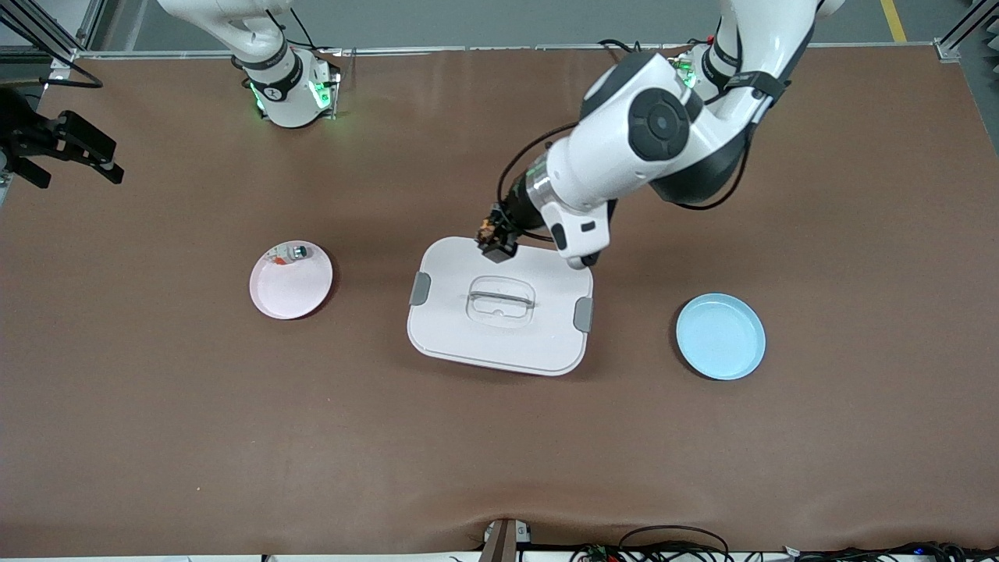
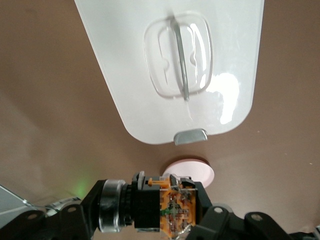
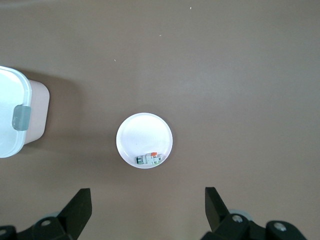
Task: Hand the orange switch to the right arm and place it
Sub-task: 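Lift the orange switch and carry it over the white box, then hold the switch out while the right gripper reaches toward it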
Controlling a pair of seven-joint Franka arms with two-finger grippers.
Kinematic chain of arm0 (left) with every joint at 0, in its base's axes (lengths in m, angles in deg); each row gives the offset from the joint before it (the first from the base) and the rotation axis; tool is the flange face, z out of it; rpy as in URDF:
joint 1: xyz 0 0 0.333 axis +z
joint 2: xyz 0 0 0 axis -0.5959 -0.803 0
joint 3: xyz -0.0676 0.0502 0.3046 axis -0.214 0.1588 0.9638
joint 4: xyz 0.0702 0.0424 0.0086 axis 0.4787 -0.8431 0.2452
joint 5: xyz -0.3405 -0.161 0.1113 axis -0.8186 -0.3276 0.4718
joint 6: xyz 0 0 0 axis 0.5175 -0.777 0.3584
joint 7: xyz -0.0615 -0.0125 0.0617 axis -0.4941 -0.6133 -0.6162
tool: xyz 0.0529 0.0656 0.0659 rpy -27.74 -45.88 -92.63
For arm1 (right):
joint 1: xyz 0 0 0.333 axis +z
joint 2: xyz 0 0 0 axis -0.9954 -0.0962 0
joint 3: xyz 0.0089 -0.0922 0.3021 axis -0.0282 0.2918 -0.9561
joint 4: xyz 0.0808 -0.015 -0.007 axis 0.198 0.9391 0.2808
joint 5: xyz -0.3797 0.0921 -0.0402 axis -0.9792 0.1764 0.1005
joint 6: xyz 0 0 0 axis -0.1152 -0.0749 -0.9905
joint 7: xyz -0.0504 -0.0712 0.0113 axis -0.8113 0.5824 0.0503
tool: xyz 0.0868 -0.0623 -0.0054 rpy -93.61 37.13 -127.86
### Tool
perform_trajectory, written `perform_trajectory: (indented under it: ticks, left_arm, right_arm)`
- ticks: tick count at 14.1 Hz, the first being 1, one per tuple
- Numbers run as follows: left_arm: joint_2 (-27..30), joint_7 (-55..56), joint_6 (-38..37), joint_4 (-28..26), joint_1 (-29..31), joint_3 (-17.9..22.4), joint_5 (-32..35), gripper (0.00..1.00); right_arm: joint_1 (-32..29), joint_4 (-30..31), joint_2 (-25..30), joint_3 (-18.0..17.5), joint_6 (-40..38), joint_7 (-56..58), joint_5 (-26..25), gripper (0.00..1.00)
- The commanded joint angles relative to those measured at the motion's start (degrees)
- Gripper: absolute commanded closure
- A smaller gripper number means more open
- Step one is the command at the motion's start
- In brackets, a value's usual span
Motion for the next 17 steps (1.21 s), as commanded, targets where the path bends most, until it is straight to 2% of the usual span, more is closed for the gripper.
perform_trajectory:
  ticks: [1,3,6,7,12,14,17]
  left_arm:
    - [-1.5,3.4,4.3,1.8,-1.9,0.2,-1.0,1.0]
    - [-3.2,5.1,8.4,3.5,-3.9,0.1,-1.1,1.0]
    - [-5.3,5.8,8.9,5.4,-5.1,0.2,-1.1,1.0]
    - [-5.4,6.4,8.9,5.4,-5.5,0.2,-1.1,1.0]
    - [-5.5,7.5,8.9,5.3,-7.2,0.5,-1.0,1.0]
    - [-5.5,7.5,8.9,5.3,-7.4,0.6,-1.0,1.0]
    - [-5.5,8.8,8.9,5.3,-7.8,0.7,-0.8,1.0]
  right_arm:
    - [0.1,0.5,-0.2,-0.1,-1.3,-0.3,1.5,0.0]
    - [0.5,2.8,0.2,-0.2,-1.0,-2.0,8.0,0.0]
    - [2.0,7.4,0.6,-0.5,2.2,-8.4,21.2,0.0]
    - [4.0,9.2,0.8,-0.5,4.4,-8.7,23.9,0.0]
    - [13.4,19.8,1.8,-0.5,23.9,-13.0,38.2,0.0]
    - [17.5,23.2,1.9,-0.5,32.2,-14.2,42.7,0.0]
    - [21.7,25.8,1.6,-0.5,39.3,-14.2,44.8,0.0]
